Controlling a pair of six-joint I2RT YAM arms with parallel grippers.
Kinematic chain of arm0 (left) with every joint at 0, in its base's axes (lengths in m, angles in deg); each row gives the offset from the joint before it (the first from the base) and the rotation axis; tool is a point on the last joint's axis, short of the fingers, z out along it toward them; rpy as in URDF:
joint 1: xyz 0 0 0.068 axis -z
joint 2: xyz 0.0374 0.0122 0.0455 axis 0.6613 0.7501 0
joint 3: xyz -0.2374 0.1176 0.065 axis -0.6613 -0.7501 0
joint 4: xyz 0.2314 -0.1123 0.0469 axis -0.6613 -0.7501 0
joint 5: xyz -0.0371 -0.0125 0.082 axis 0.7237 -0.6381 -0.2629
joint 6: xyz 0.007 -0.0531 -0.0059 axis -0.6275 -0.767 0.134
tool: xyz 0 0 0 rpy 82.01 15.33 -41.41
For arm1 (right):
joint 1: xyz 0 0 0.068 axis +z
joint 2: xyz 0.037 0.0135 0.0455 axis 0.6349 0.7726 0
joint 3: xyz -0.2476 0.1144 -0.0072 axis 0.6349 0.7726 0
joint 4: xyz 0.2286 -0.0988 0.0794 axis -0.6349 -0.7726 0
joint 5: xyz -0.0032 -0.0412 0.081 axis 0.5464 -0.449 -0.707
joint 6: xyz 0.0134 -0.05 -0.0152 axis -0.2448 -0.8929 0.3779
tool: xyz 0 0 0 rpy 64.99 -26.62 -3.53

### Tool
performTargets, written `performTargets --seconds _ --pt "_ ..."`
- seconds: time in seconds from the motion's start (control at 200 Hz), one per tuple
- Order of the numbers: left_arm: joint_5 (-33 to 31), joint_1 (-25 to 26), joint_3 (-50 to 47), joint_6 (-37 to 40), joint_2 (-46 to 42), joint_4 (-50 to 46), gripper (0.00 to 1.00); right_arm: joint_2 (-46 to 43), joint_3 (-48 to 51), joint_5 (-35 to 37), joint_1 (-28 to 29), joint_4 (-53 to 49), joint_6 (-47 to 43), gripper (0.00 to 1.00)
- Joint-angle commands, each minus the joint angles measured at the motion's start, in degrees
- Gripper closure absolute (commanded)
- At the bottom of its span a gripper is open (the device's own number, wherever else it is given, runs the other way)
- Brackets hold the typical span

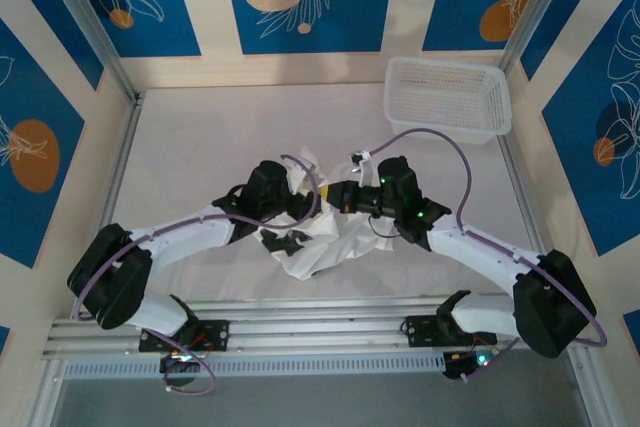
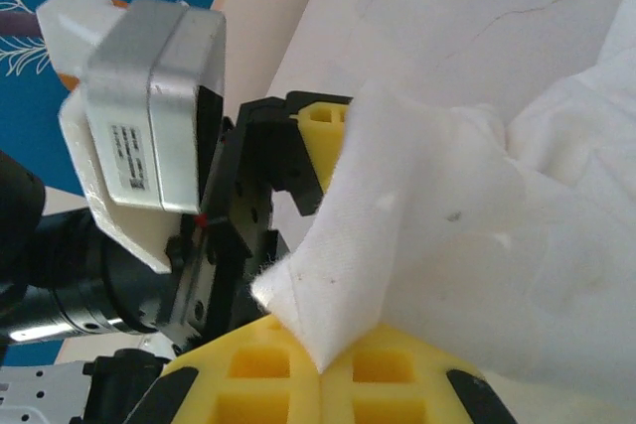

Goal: Fold the inside-out t-shirt

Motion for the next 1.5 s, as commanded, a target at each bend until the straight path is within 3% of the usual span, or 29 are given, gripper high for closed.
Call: performTargets --seconds 0.0,0.19,0.295,0.355,0.48,0.53,0.64,0.79,0.87,0.935,1.01,1.15,1.25,1.42,1.495 --pt "1.4 1.6 -2.9 9.6 -0.5 3.8 0.22 -0.7 -2.1 0.6 0.2 -0.4 0.3 1.00" --pt "-5.2 2.2 -1.9 10.3 0.7 5.8 0.22 0.3 -3.0 0.0 0.2 -0.4 0.6 1.00" --pt "-11.1 2.1 0.5 7.1 1.5 5.6 0.29 0.5 -3.7 0.2 0.2 -0.9 0.4 1.00" --pt "-13.2 2.1 1.0 5.5 1.1 5.8 0.41 0.5 -3.8 1.3 0.1 -1.9 0.3 1.00" --pt "-12.7 1.8 3.2 1.8 -1.3 0.8 0.87 -0.2 -2.7 4.7 -1.2 -4.8 1.5 1.00" --pt "-10.3 1.5 4.8 0.7 -2.7 -3.3 1.00 -0.2 -2.3 5.3 -2.4 -6.5 1.8 1.00" --pt "-2.8 -0.1 8.5 -2.4 -6.6 -13.9 1.00 0.7 -3.4 7.6 -5.0 -13.6 -2.2 1.00" --pt "13.7 -7.7 13.4 -8.3 -10.6 -27.0 1.00 3.0 -5.9 22.7 -6.0 -25.5 -16.0 1.00" --pt "22.0 -11.4 16.3 -8.6 -10.2 -33.2 1.00 3.2 -8.1 25.8 -5.3 -29.8 -20.9 1.00" --pt "23.5 -11.8 18.8 -6.7 -9.2 -38.0 1.00 1.6 -8.6 24.4 -4.0 -29.7 -22.9 1.00" --pt "25.2 -11.8 20.6 -5.6 -7.9 -41.2 1.00 -1.2 -7.4 19.6 -2.6 -25.9 -23.2 0.93" --pt "28.5 -11.8 20.7 -7.3 -6.9 -39.2 1.00 -2.6 -4.7 7.0 -0.4 -15.6 -22.2 0.55" --pt "30.2 -11.7 20.6 -8.6 -6.9 -36.9 1.00 0.9 -4.9 5.4 0.3 -11.8 -21.7 0.41" --pt "28.9 -11.8 20.9 -7.5 -6.7 -37.8 1.00 8.5 -8.2 2.8 1.2 -8.7 -20.9 0.36" --pt "26.5 -11.8 20.7 -6.7 -6.5 -39.0 1.00 10.0 -10.4 4.3 1.2 -10.8 -20.3 0.56"
